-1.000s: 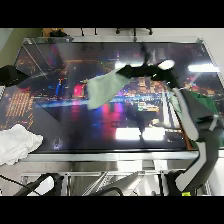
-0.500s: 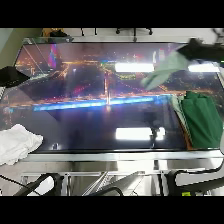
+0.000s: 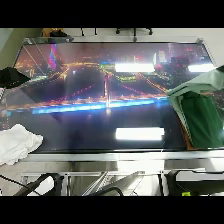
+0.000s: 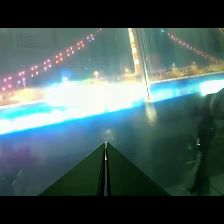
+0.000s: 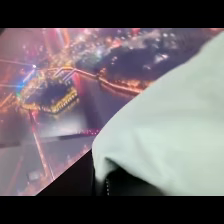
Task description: Fold the shirts.
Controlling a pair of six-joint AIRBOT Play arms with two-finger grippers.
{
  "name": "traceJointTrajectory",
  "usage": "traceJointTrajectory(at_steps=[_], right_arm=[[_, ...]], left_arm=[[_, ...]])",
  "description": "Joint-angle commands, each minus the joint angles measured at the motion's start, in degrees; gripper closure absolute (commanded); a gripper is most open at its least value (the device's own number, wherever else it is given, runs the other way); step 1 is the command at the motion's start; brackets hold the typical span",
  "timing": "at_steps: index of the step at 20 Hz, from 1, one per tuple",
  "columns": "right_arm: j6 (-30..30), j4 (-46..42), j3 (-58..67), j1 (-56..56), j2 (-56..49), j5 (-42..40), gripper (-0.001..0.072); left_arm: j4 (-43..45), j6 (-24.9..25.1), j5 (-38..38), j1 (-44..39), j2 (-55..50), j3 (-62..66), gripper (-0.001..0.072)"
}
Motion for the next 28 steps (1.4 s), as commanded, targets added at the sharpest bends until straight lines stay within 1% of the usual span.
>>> traceJointTrajectory(at_steps=[1,4,10,16,18,19,22,26,28], right_arm=[[1.9,-0.8,0.1,-4.2,1.4,3.1,0.0695],[1.0,0.4,1.4,-5.9,2.4,2.1,0.0696],[-3.5,10.6,4.3,-6.3,2.4,-3.5,0.0695],[-4.2,10.6,6.0,-6.3,2.5,-3.0,0.0695],[-3.2,7.5,6.0,-6.3,2.7,-0.3,0.0695],[-2.1,4.5,6.0,-6.3,2.8,1.7,0.0696],[3.1,-5.4,6.0,-6.3,3.9,7.6,0.0696],[9.8,-14.9,5.2,-6.3,5.4,18.9,0.0696],[11.6,-21.4,5.2,-6.3,5.7,25.4,0.0695]], left_arm=[[0.0,-0.1,-0.5,0.0,0.0,0.0,0.0694],[0.0,-0.1,-0.6,0.0,0.0,0.0,0.0694],[0.0,-0.1,-0.6,0.0,0.0,0.0,0.0694],[0.0,-0.1,-0.6,0.0,0.0,0.0,0.0694],[0.0,-0.1,-0.7,0.0,0.0,0.0,0.0694],[0.0,-0.1,-0.8,0.0,0.0,0.0,0.0694],[0.0,-0.1,-0.9,0.0,0.0,0.0,0.0694],[0.0,-0.1,-1.0,0.0,0.0,0.0,0.0694],[0.0,-0.1,-1.4,0.0,0.0,0.0,0.0694]])
